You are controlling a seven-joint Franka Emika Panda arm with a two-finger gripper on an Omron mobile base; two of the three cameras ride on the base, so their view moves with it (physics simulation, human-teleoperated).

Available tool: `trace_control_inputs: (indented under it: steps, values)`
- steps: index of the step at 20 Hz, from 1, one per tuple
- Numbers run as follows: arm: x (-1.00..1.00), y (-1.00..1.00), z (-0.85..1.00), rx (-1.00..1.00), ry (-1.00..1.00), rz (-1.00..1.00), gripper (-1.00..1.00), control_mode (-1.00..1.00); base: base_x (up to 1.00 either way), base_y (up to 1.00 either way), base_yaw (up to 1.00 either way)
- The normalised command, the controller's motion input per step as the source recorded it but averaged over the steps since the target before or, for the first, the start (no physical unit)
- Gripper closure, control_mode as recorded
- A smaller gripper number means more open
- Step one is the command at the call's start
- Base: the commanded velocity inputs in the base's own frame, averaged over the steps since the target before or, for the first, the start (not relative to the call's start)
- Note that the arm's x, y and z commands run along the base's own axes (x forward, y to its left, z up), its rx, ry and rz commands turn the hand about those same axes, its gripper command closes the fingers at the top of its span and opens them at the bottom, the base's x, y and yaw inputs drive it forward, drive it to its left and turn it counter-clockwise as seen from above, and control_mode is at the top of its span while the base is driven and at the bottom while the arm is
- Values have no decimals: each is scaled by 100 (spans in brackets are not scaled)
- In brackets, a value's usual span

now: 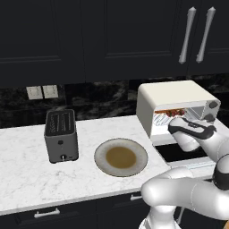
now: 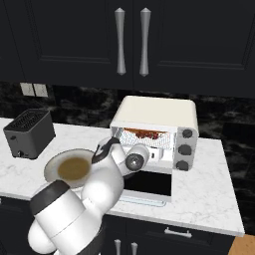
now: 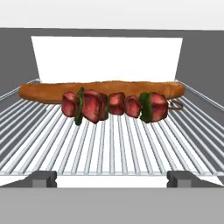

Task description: Pick up the kebab skewer and baguette bread, and place them inside the toaster oven. Close the toaster oven door and start by setting the timer.

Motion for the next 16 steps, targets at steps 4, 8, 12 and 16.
trace_control_inputs:
  steps: [4,8,12,16]
  values:
    - [13,0,0,0,0,0,-100,-100,0,0,0]
    - [7,0,0,0,0,0,-100,-100,0,0,0]
    - [15,0,0,0,0,0,-100,-100,0,0,0]
    - [14,0,0,0,0,0,-100,-100,0,0,0]
